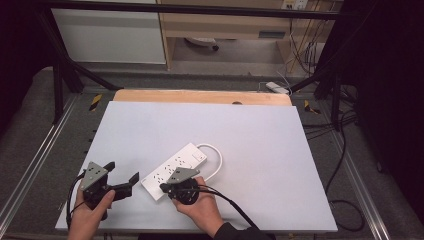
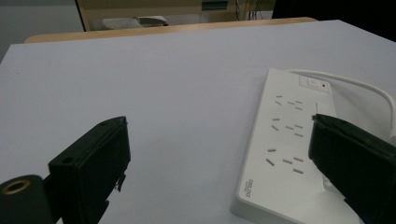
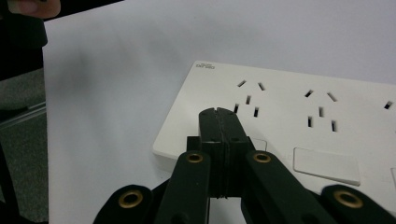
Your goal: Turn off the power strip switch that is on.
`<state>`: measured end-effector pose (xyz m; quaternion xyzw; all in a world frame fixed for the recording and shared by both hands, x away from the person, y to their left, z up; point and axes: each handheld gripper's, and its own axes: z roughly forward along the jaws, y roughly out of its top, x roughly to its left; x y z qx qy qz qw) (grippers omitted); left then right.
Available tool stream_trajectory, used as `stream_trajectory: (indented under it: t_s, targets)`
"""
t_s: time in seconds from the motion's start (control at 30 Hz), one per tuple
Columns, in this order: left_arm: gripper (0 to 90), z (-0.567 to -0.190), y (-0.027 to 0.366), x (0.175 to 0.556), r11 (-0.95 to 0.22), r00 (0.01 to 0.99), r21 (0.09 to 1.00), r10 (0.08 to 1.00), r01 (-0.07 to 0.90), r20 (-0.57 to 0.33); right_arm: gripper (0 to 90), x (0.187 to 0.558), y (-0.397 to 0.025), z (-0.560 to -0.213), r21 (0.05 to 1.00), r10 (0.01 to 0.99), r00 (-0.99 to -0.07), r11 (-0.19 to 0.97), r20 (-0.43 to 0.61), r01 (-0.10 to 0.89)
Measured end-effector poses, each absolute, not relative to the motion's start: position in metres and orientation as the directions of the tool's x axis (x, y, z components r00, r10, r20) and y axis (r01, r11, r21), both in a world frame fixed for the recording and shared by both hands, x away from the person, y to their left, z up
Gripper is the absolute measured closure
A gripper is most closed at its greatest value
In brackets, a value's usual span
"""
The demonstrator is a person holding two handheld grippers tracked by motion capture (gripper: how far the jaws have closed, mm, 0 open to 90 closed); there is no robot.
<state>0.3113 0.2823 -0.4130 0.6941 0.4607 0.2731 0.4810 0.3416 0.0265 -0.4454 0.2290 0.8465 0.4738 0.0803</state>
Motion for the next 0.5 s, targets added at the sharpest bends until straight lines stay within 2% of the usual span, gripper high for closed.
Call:
stream_trajectory:
  t_s: [0.5]
  targets:
    - [5.4,-0.4132,0.2812,0.3113,-0.117,0.427,0.919,0.902,0.375,-0.06,90.0,0.3411,0.0216,-0.4494,0.841,0.471,-0.878,0.436,0.088,0.319]
